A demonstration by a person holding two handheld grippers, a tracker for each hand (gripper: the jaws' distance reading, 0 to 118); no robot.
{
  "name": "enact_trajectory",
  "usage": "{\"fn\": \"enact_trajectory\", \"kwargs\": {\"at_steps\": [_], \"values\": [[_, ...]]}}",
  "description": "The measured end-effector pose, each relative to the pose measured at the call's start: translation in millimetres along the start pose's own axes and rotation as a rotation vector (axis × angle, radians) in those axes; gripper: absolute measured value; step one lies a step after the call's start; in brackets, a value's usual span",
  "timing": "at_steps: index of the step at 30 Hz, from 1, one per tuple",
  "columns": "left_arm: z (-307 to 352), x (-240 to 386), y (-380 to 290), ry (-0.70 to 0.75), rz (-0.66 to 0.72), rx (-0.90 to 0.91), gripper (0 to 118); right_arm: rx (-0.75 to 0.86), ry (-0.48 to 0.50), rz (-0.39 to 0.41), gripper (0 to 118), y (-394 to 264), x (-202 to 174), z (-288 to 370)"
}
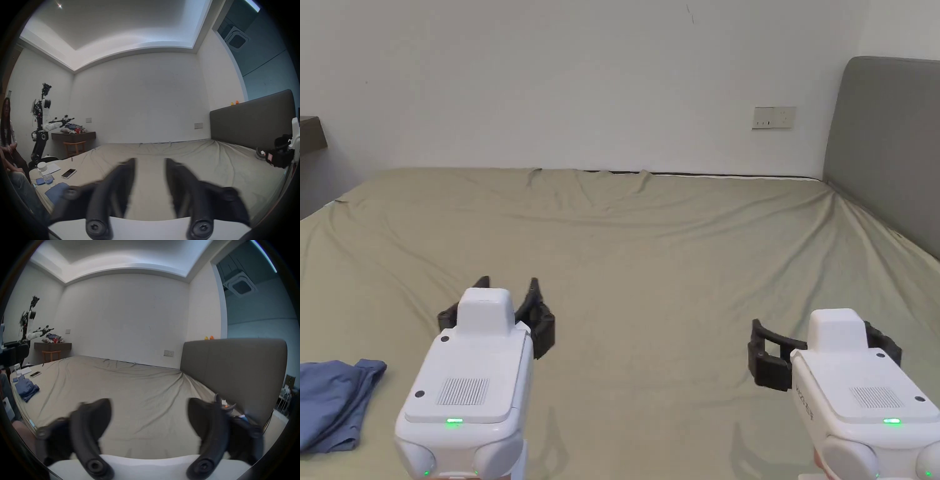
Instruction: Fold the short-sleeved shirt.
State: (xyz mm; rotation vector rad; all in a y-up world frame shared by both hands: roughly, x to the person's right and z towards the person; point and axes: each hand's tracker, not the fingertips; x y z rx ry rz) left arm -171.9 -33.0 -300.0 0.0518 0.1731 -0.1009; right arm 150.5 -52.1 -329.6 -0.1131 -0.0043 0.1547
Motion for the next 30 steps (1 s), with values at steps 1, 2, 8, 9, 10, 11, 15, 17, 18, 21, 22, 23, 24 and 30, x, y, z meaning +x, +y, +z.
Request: {"fn": "enact_trajectory", "kwargs": {"at_steps": [1, 2, 8, 9, 10, 11, 15, 17, 18, 21, 22, 23, 24, 30], "values": [[0, -1, 1, -0.001, 0.009, 0.001, 64, -0.006, -0.006, 0.005, 110, 0, -1, -1], [-1, -3, 2, 0.001, 0.032, -0.001, 102, -0.030, -0.019, 0.021, 115, 0, -2, -3], [-5, -5, -2, -0.009, 0.014, -0.005, 118, -0.048, -0.006, -0.034, 118, 3, -5, -6], [-7, -6, -3, -0.029, 0.015, -0.015, 118, -0.060, 0.001, -0.048, 118, 4, -4, -7], [-9, -7, -3, -0.041, 0.013, -0.029, 118, -0.073, 0.021, -0.056, 118, 3, -4, -9], [-5, -2, -5, -0.048, 0.008, -0.038, 118, -0.096, 0.057, -0.081, 118, 2, -4, -10], [-5, -1, -6, -0.075, 0.030, -0.041, 118, -0.110, 0.123, -0.091, 118, 6, -13, -12], [-4, 0, -5, -0.092, 0.022, -0.030, 118, -0.051, 0.057, -0.017, 118, 13, -25, -5], [-3, 1, -5, -0.103, 0.018, -0.024, 118, -0.020, 0.041, 0.022, 118, 15, -29, -2], [1, 2, -4, -0.118, 0.015, -0.016, 118, 0.007, 0.065, -0.052, 118, 18, -33, 5], [1, 2, -3, -0.122, 0.017, -0.014, 118, -0.035, 0.086, -0.103, 118, 18, -32, 4], [2, 1, -3, -0.125, 0.020, -0.014, 118, -0.058, 0.076, -0.126, 118, 19, -33, 4], [3, 1, -2, -0.125, 0.023, -0.014, 118, -0.042, 0.062, -0.099, 118, 20, -35, 5], [3, -3, -3, -0.111, 0.024, -0.012, 118, 0.006, 0.037, -0.041, 118, 26, -34, 8]]}}
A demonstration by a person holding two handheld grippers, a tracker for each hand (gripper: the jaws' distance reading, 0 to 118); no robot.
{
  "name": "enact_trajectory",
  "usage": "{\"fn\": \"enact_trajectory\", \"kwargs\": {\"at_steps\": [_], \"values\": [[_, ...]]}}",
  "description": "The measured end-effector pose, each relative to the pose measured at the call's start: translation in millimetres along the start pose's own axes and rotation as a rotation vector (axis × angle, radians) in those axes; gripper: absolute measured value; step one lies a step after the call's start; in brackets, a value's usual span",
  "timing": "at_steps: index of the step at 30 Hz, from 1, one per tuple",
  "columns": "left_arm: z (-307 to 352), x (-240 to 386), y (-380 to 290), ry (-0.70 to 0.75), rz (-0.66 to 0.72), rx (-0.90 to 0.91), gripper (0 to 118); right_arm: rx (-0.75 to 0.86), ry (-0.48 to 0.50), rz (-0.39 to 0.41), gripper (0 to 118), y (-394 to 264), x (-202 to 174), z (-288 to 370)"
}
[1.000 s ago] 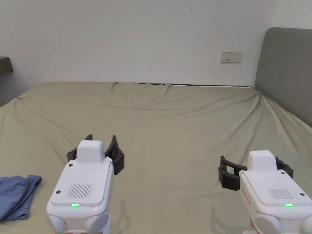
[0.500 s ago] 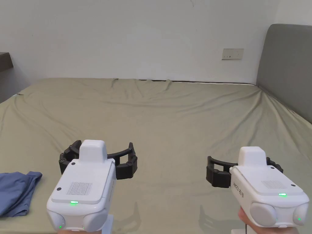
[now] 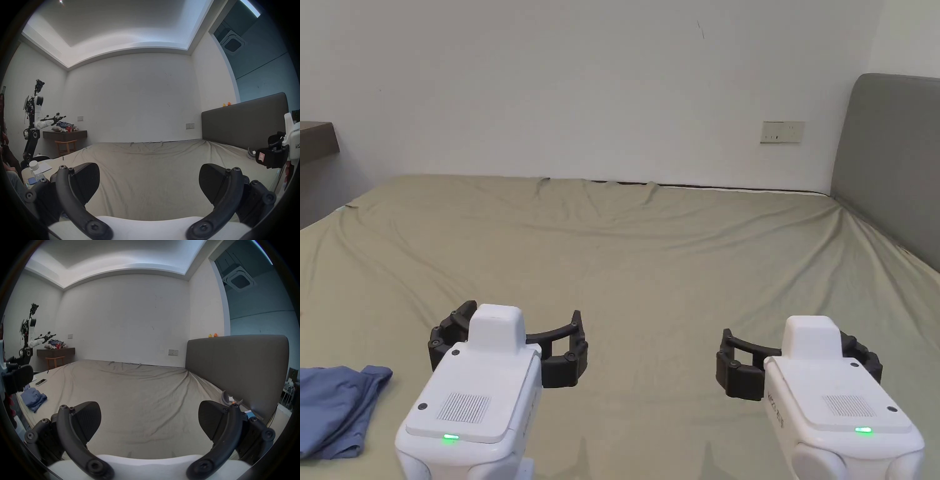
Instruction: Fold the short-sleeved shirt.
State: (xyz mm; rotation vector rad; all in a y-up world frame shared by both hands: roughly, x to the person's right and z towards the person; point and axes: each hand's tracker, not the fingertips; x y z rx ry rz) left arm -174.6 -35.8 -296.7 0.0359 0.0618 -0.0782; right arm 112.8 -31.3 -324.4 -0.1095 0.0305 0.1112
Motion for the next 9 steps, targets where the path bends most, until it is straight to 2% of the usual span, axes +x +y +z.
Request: {"fn": "enact_trajectory", "kwargs": {"at_steps": [2, 3, 5, 9], "values": [[-0.1, -3.0, -0.7, 0.003, 0.005, -0.002, 118, -0.057, 0.013, -0.070, 118, -0.4, 3.2, -3.6], [0.3, -2.8, -0.3, 0.005, 0.007, -0.002, 118, -0.052, 0.013, -0.075, 118, -0.2, 4.2, -3.4], [-0.2, -5.5, -0.5, 0.009, 0.010, 0.001, 118, -0.025, 0.010, -0.045, 118, 1.5, 3.9, -2.5], [-0.4, -7.0, -0.9, 0.009, 0.017, 0.004, 118, 0.028, 0.023, -0.045, 118, 1.0, 3.2, 1.3]]}}
